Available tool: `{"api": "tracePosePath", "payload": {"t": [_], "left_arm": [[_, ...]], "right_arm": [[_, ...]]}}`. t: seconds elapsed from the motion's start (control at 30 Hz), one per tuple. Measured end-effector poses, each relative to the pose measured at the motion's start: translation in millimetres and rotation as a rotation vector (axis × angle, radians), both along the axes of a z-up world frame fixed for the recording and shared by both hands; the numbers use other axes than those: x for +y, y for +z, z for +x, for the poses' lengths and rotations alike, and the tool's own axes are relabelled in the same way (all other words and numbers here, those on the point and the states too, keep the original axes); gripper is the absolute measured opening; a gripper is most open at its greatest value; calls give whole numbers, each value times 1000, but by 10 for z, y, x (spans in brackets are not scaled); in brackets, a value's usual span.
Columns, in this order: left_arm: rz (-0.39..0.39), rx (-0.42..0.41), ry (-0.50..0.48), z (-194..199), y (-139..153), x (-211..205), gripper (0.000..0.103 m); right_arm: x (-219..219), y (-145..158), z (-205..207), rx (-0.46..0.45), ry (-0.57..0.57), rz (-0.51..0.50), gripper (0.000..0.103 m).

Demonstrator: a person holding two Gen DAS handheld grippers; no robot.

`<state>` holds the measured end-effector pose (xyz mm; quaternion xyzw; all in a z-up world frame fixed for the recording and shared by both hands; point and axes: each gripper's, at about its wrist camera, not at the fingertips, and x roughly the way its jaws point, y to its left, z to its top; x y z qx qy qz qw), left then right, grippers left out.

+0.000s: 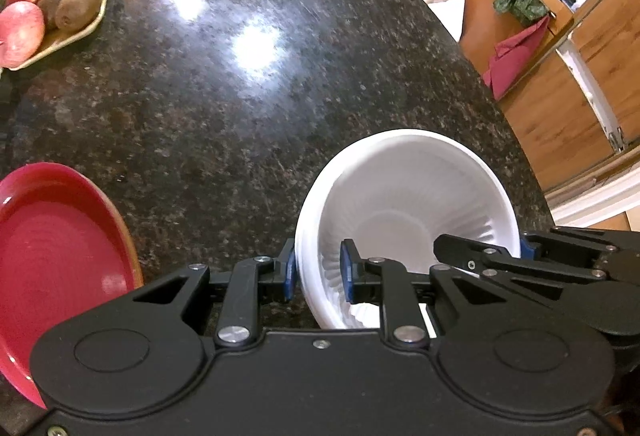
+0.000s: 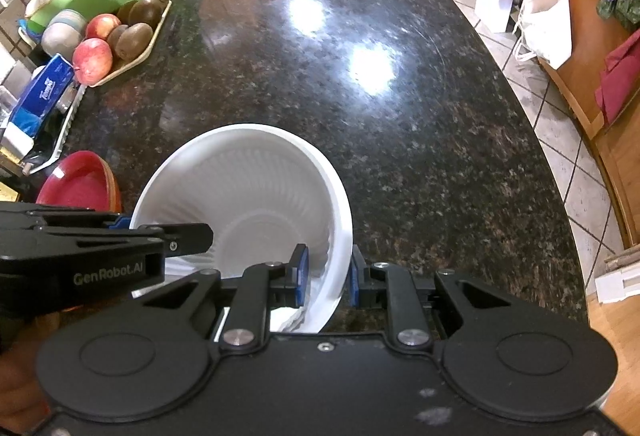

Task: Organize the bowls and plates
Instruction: 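Carry the white bowls with both grippers over the red plate stack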

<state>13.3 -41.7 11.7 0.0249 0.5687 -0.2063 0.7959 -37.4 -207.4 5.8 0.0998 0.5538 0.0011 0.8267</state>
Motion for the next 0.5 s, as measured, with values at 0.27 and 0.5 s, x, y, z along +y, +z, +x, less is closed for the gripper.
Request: {"api": "tracePosePath", "payload": {"t": [0.27,0.5], "left_arm": [[-29,-36,82,-14,181,335,28],[-26,-64,189,-71,278,768,28]], "right_arm": [[294,194,36,-32,59,4,22],[753,338,107,-64,165,2,22]]}}
